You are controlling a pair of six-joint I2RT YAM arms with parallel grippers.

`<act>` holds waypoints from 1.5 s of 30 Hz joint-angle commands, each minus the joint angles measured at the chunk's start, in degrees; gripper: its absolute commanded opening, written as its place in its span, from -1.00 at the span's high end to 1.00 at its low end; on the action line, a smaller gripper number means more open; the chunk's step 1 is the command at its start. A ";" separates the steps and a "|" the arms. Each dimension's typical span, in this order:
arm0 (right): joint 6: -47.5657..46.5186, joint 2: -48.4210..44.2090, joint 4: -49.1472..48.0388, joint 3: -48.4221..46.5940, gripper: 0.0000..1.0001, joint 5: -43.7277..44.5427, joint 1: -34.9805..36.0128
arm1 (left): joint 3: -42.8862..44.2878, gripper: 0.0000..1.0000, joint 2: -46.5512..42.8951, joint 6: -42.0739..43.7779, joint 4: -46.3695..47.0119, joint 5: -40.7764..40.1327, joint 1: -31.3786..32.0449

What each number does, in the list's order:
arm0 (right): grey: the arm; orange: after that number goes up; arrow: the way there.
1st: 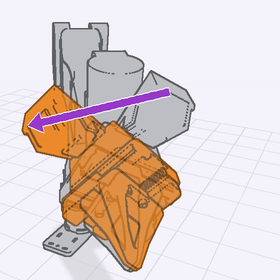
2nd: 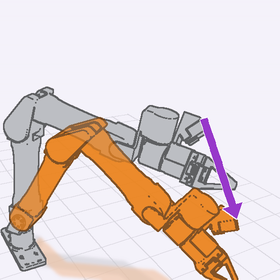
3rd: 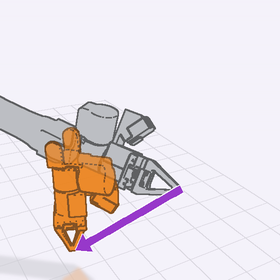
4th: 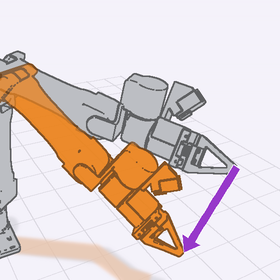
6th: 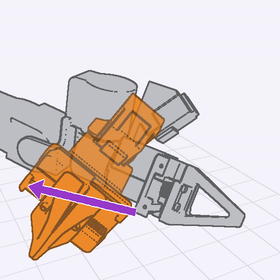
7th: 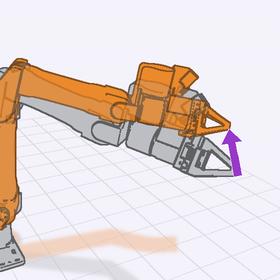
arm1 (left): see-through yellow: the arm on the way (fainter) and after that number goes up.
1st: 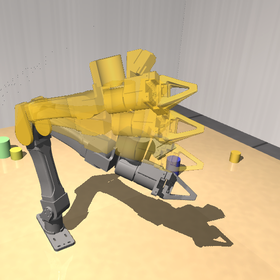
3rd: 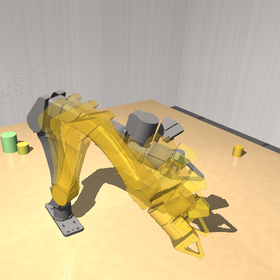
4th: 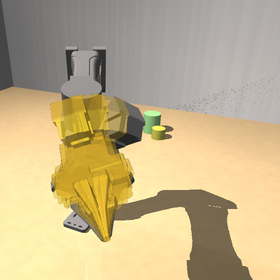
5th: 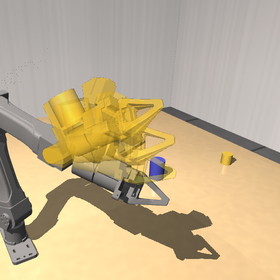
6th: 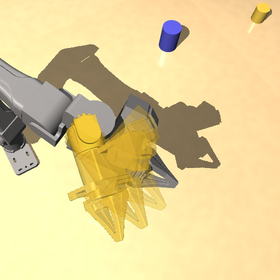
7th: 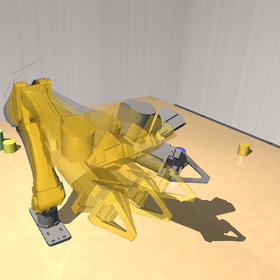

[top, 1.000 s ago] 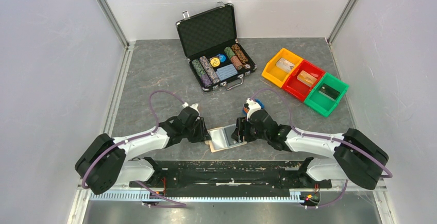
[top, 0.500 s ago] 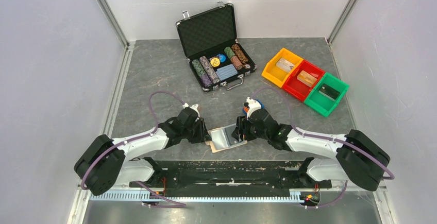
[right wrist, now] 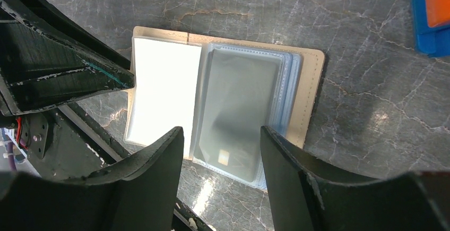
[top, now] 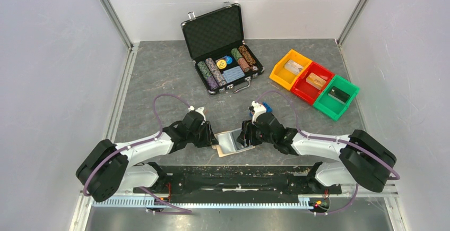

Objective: Take the credit cards out of the card holder
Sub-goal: Remove the credit card from the card holder.

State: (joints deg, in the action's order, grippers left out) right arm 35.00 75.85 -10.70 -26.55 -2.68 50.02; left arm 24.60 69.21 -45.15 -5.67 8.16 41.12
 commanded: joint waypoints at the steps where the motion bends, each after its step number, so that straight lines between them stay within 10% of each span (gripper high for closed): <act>1: -0.23 0.64 -1.47 0.11 -0.15 0.33 0.00 | -0.41 0.27 -0.82 -0.28 2.61 1.03 -0.03; 45: -0.39 1.78 0.86 -1.67 -0.06 -1.80 0.00 | -0.90 0.23 0.05 -1.18 4.89 2.20 -0.07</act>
State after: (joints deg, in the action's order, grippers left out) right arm 33.91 76.42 -9.41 -26.89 -2.61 50.02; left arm 23.92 69.21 -45.21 -4.12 9.30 41.10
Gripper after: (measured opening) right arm 0.531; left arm 0.383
